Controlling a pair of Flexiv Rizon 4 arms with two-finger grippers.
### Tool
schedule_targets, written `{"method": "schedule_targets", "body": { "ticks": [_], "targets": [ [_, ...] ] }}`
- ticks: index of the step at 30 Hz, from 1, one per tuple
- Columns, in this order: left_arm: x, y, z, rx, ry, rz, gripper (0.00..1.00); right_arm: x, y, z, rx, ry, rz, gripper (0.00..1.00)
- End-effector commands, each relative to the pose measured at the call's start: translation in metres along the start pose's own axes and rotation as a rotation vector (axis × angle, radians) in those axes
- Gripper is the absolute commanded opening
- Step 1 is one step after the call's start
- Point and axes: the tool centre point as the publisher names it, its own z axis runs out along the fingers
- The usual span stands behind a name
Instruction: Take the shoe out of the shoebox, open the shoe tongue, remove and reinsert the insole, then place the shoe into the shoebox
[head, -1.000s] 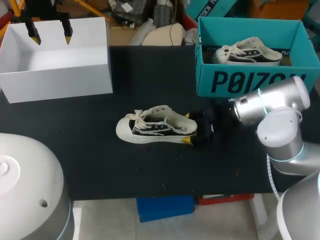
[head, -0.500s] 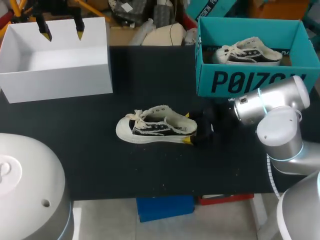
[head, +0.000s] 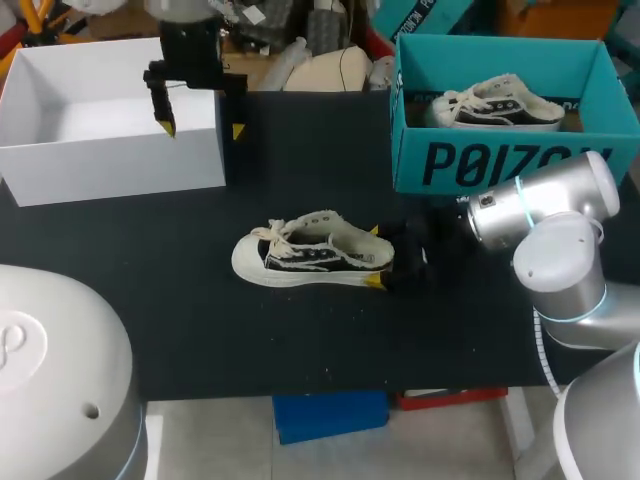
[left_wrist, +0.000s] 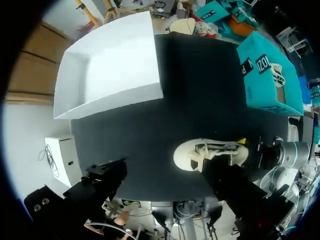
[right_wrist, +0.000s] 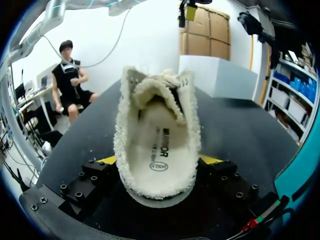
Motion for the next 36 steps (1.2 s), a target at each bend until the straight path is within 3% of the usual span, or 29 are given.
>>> {"method": "schedule_targets", "body": {
  "ticks": [1,13,15,24,29,36],
  "targets": [
    [0.004,0.000,0.005,0.008,-0.004,-0.003,1.00,0.000,-0.001,0.004,0.001,-0.001,0.001,0.00],
    [0.004,0.000,0.005,0.008,-0.004,-0.003,1.00,0.000,-0.001,0.004,0.001,-0.001,0.001,0.00],
    [0.008,0.001,-0.002,0.063,-0.047,-0.030,1.00,0.000,-0.001,0.004,0.001,-0.001,0.001,0.00],
    [0.097,0.045,0.000,0.153,-0.130,0.032,1.00,0.000,-0.001,0.004,0.001,-0.001,0.001,0.00],
    [0.126,0.058,0.017,0.138,-0.185,0.071,1.00,0.000,-0.001,0.004,0.001,-0.001,0.001,0.00],
    [0.150,0.073,0.046,0.120,-0.258,0.086,1.00,0.000,-0.001,0.004,0.001,-0.001,0.001,0.00]
  ]
}}
